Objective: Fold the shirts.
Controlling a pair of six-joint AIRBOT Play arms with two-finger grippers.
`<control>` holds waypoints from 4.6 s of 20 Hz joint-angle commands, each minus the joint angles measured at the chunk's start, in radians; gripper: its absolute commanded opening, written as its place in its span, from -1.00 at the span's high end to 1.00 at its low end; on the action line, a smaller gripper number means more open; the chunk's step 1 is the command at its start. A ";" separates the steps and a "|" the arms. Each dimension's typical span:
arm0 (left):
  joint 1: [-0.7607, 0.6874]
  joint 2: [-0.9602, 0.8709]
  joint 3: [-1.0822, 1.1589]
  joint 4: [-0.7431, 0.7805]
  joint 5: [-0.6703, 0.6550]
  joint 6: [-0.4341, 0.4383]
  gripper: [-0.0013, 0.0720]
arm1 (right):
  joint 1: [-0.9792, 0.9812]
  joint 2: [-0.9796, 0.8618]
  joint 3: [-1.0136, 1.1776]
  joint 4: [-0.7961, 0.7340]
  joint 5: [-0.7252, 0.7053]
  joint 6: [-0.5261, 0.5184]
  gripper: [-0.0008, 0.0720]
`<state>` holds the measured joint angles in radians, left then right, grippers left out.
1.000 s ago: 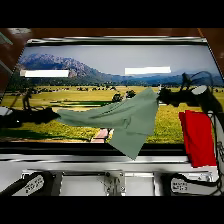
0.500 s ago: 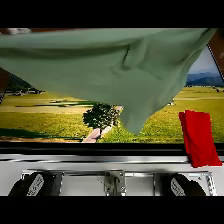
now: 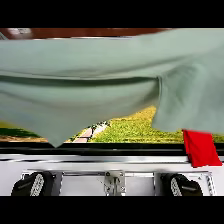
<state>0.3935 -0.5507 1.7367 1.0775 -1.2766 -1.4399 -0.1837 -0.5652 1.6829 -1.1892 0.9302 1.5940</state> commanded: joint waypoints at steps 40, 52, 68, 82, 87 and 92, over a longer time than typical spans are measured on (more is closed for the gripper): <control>0.186 -0.743 -0.985 -0.100 -0.071 0.222 -0.94 | -0.127 -0.926 -0.469 0.029 0.410 -0.106 -0.90; 0.060 -0.819 -1.127 -0.166 0.068 0.238 -0.94 | -0.105 -0.926 -0.550 0.162 0.304 -0.114 -0.89; -0.043 -0.796 -1.122 -0.196 0.139 0.210 0.85 | -0.105 -0.935 -0.739 0.212 0.218 -0.171 -0.90; -0.011 -0.608 -0.925 -0.188 0.151 0.251 0.85 | 0.034 -0.861 -0.656 0.302 0.116 -0.326 0.82; -0.014 -0.329 -0.293 -0.215 0.181 0.251 0.85 | 0.023 -0.438 -0.236 0.270 0.034 -0.377 0.82; -0.013 -0.198 0.252 -0.207 0.208 0.190 0.85 | 0.023 -0.173 0.171 0.014 -0.006 -0.184 0.82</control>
<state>0.3798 -0.8257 1.7153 0.8673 -1.0882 -1.1999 -0.1604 -0.8783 1.6451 -1.0069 0.9257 1.2884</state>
